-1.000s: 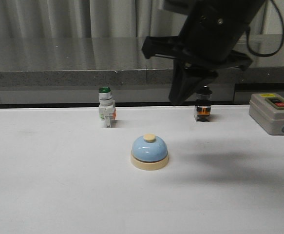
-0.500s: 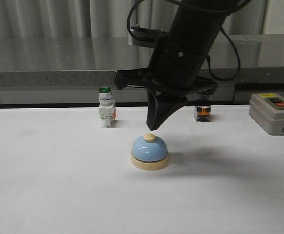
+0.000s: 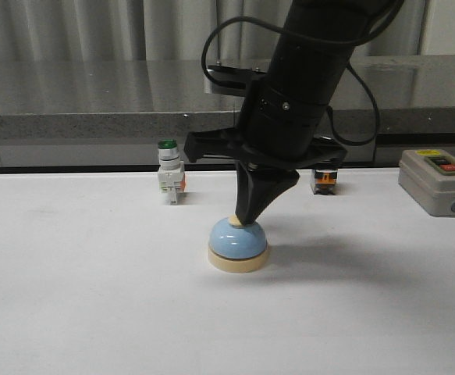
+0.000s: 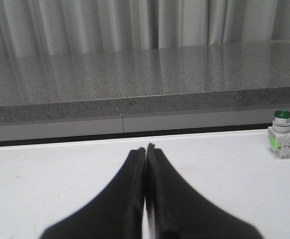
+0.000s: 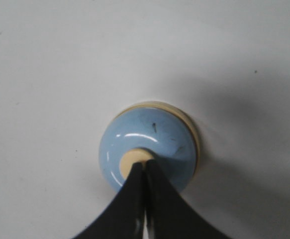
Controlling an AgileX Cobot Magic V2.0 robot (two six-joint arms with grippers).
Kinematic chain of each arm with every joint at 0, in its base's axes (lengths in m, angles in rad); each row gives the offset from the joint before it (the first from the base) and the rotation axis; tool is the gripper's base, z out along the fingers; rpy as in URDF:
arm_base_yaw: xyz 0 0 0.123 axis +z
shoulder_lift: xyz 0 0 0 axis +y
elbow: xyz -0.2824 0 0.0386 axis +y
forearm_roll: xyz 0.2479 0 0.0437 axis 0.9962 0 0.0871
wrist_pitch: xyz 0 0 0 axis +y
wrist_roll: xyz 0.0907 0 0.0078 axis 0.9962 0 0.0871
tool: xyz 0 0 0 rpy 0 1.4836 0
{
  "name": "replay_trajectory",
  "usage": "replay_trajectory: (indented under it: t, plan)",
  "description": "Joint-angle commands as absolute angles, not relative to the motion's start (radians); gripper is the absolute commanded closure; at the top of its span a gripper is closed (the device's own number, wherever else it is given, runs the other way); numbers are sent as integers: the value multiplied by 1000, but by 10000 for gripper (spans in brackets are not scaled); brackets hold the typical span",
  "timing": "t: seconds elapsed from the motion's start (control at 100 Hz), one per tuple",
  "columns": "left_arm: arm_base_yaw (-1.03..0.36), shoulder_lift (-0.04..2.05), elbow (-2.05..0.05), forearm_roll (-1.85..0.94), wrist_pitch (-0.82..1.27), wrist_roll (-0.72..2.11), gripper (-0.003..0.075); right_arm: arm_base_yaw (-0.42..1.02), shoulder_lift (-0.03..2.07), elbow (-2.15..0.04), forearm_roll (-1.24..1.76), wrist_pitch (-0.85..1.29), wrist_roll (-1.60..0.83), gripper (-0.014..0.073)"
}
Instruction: Place and press bell with both arms
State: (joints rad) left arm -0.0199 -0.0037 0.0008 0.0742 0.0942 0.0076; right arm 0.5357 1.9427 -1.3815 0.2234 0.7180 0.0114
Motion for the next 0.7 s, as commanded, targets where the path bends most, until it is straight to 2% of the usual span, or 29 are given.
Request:
replay_trajectory:
  t: [0.0,0.33,0.69]
  plan:
    - [-18,-32,42,66,15,0,740,539,1839,-1406,219,703,0,662]
    - [-18,-32,42,66,15,0,740,476,1617,-1362,132,689,0,662]
    - [-18,-32,42,66,15,0,740,295,1255,-1068,58,546,0,662]
